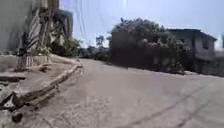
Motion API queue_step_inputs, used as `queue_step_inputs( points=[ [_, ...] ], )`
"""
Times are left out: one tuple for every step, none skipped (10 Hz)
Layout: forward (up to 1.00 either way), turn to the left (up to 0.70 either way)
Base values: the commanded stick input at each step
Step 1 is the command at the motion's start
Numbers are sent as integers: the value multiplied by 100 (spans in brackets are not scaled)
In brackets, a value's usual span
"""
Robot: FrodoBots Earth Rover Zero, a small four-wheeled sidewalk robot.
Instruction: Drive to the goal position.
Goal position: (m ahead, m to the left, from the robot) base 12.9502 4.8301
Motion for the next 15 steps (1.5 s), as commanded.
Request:
queue_step_inputs(
  points=[
    [100,0],
    [100,0],
    [100,0],
    [100,0],
    [100,0],
    [100,0],
    [100,0],
    [100,0],
    [100,0],
    [100,0],
    [100,0],
    [100,0],
    [100,0],
    [100,0],
    [100,0]
  ],
)
